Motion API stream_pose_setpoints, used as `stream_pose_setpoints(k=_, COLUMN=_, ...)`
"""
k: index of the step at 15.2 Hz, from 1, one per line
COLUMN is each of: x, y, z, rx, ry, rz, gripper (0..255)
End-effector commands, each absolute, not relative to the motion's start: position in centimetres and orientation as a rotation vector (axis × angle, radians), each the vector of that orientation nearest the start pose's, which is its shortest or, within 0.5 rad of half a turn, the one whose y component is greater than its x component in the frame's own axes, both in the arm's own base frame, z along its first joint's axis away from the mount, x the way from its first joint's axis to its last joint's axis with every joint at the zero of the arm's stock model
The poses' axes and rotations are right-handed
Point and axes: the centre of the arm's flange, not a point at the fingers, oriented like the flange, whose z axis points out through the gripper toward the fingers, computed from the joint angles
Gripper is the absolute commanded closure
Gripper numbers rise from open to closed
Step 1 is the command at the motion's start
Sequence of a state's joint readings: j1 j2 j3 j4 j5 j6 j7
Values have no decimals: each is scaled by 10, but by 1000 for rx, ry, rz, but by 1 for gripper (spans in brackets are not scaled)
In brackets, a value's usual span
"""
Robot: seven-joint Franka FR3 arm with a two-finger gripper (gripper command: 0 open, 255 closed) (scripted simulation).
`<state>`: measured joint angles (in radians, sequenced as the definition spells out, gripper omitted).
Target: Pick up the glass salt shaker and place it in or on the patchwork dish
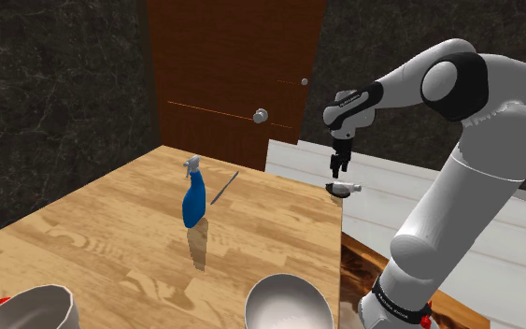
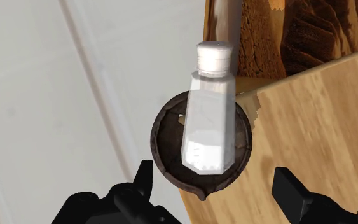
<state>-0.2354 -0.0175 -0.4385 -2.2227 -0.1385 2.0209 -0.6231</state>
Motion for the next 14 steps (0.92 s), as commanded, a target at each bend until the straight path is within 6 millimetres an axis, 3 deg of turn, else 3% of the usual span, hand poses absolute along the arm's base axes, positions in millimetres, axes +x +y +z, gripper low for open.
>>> stream_pose_setpoints(k=1, x=387, y=-320, z=367, rx=-3100, ry=-34, rz=335, gripper=0)
stream_pose_setpoints(k=2, x=387, y=-320, z=367, rx=-3100, ry=-34, rz=335, gripper=0)
stream_pose_setpoints(k=6, x=398, y=-321, z=416, rx=-3100, ry=-34, rz=335, gripper=0)
stream_pose_setpoints(k=14, x=398, y=-321, z=416, rx=-3100, ry=-34, rz=335, gripper=0)
